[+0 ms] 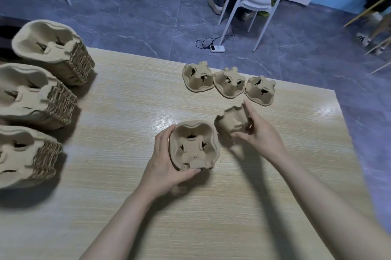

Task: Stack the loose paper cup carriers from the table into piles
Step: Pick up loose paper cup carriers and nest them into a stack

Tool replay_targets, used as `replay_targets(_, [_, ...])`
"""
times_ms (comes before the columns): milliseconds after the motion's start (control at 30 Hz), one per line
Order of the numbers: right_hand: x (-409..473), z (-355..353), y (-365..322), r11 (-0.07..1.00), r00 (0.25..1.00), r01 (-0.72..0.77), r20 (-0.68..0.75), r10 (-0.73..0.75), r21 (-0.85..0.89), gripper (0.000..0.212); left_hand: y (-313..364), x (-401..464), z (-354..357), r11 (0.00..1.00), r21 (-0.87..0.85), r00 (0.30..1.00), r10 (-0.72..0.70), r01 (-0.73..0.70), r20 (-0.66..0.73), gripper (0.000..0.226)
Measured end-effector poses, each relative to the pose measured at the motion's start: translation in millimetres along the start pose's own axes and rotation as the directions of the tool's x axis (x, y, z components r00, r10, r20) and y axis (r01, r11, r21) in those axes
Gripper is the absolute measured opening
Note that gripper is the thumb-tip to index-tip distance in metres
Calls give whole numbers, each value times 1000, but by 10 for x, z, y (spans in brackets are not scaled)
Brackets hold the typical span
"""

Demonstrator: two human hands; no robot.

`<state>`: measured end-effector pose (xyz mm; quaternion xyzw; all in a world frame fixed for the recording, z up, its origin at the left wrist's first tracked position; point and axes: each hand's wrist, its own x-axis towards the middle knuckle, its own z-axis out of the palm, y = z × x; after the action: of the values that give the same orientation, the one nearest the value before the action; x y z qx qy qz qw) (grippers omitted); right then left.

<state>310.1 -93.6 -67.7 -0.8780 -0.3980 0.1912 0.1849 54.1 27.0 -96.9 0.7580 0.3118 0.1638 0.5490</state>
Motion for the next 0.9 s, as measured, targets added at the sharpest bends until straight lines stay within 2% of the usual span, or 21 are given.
replay_targets(133, [-207,-9,41,996,996,-79,-31,80,34,90,-18,-7,11,998,-53,999,-43,44,9,111])
replay_targets(300, [-368,-36,37,994,983,-97,-152,102,42,56,-36,-22,15,997,-56,998,-49,52,50,116])
replay_targets(400, [-454,-37,49,991,982,-77,-166,95,112,32,-20,-22,-13,994,-86,995,-61,68,81,113])
replay_targets(500, [-573,-41,27,978,972,-81,-200,120,193,27,-21,-22,-52,994,-76,991,-70,79,113,112])
replay_targets(667, [-808,-104,-237,898,895,119,-436,88,424,21,-70,-41,-95,995,-64,990,-68,76,122,119])
replay_targets(800, [-942,-30,-443,886,853,323,-508,-119,334,14,-80,-48,-80,984,-136,988,-97,114,122,118])
replay_targets(900, [-951,70,-539,856,849,386,-495,-184,344,14,-92,-44,-70,980,-155,986,-103,122,129,119])
